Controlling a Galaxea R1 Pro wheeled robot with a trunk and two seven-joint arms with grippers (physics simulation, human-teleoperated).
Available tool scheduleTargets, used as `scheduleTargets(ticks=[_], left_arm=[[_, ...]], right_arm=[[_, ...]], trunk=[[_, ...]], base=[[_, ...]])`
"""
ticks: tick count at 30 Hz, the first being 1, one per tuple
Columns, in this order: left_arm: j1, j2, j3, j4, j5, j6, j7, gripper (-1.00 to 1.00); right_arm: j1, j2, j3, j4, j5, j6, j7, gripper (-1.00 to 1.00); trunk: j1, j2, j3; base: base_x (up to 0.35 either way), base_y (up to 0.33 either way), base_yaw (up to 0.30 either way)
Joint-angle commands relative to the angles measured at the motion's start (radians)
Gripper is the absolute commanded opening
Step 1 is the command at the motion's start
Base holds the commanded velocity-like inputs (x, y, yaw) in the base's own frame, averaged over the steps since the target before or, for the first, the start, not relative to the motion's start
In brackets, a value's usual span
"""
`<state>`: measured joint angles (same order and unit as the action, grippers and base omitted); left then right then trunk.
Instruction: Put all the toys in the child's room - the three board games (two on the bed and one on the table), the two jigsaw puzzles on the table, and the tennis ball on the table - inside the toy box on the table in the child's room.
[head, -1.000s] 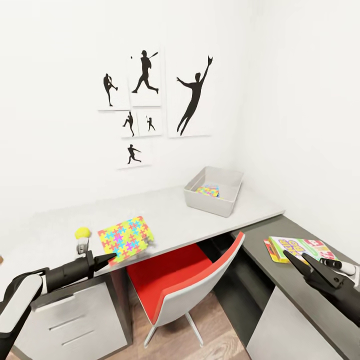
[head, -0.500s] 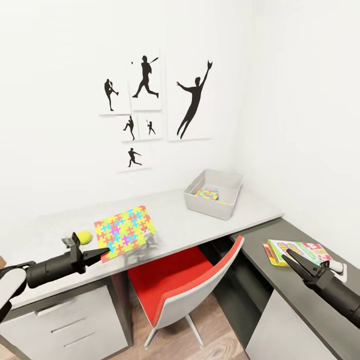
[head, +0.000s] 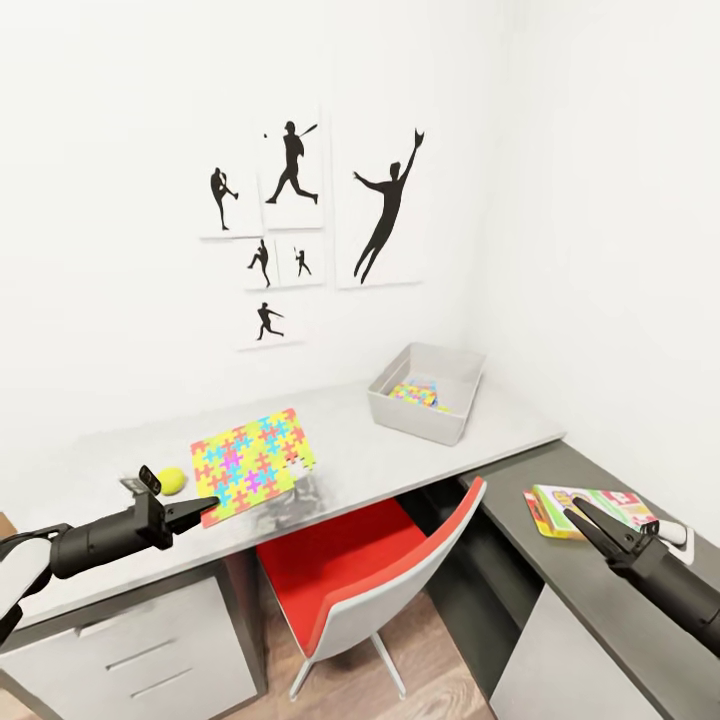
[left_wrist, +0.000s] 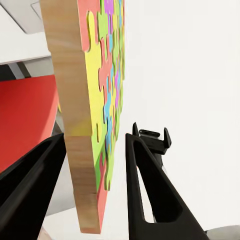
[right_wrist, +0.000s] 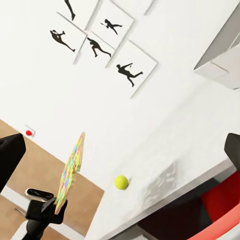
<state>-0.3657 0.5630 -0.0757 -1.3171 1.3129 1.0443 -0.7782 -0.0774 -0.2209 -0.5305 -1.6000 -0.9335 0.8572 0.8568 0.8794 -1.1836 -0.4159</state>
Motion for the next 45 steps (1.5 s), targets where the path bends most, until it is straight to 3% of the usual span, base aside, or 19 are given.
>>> scheduleTargets(ticks=[1, 11, 19, 20, 33, 45], left_arm=[[-0.001, 0.000, -0.002, 0.001, -0.001, 0.003, -0.004, -1.00], [-0.001, 0.000, -0.004, 0.001, -0.001, 0.003, -0.004, -1.00], [-0.001, 0.000, -0.004, 0.001, -0.001, 0.003, -0.004, -1.00], [-0.001, 0.000, -0.004, 0.001, -0.002, 0.003, -0.004, -1.00], [-0.001, -0.001, -0.003, 0.003, -0.003, 0.003, -0.004, -1.00], [-0.001, -0.001, -0.003, 0.004, -0.005, 0.003, -0.004, -1.00]], right_arm=[[-0.001, 0.000, -0.001, 0.000, -0.001, 0.005, 0.001, 1.00], [-0.001, -0.001, 0.001, 0.000, 0.001, 0.004, -0.031, 1.00], [-0.023, -0.016, 0.020, 0.000, -0.004, 0.052, -0.277, 1.00], [-0.044, -0.010, 0.021, 0.000, -0.003, 0.137, -0.302, 1.00], [-0.051, -0.002, 0.017, 0.000, -0.014, 0.186, -0.299, 1.00], [-0.046, -0.001, 0.015, 0.000, -0.015, 0.175, -0.208, 1.00]], trunk=[[-0.004, 0.007, 0.002], [-0.042, 0.077, 0.033], [-0.073, 0.133, 0.059], [-0.077, 0.140, 0.062], [-0.127, 0.231, 0.102], [-0.173, 0.315, 0.129]], base=[[0.000, 0.000, 0.000], [0.000, 0.000, 0.000], [0.000, 0.000, 0.000], [0.000, 0.000, 0.000], [0.000, 0.000, 0.000], [0.000, 0.000, -0.062]])
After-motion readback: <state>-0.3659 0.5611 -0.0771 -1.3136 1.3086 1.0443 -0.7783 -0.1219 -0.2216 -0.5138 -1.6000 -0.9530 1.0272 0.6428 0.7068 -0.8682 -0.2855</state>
